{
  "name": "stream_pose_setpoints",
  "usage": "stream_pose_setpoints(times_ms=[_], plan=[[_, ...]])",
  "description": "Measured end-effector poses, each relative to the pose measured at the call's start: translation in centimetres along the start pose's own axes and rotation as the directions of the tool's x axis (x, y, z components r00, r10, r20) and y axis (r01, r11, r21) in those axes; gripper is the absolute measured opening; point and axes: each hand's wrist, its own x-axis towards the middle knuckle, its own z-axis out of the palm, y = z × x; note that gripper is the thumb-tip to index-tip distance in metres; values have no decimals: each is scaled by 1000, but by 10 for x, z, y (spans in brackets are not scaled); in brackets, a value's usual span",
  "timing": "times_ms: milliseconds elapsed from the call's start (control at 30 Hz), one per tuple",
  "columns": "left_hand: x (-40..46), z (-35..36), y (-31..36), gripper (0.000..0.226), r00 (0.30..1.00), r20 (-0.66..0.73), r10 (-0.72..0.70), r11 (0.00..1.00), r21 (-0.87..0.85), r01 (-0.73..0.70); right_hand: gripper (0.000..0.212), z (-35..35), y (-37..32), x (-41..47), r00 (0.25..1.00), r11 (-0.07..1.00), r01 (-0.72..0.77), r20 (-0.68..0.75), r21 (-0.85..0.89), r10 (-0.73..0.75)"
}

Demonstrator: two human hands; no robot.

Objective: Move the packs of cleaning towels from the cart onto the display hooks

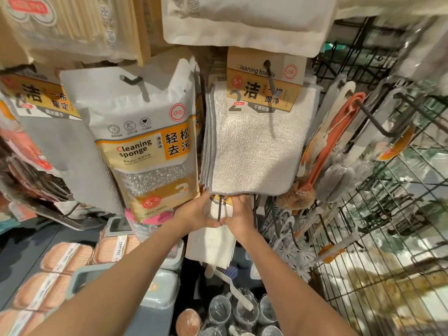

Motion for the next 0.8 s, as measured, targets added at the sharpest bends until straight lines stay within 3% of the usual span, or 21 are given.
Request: stream_pose_setpoints(times_ms=[133,367,567,800], plan=[[-5,5,1,93,999,-43,0,1000,10,1,89,-4,-4,-7,999,998,33,0,-45,-33],[-25,21,-1,118,999,-35,22,997,80,-19,94,-5,-5,-26,994,993,-3,105,-114,15],[-46,21,11,112,994,-66,86,996,26,-85,97,-20,-16,-47,976,994,-23,213,-110,46],[-80,6,25,102,996,-45,75,996,53,-73,79,-44,-33,-84,960,997,-53,271,-65,68]])
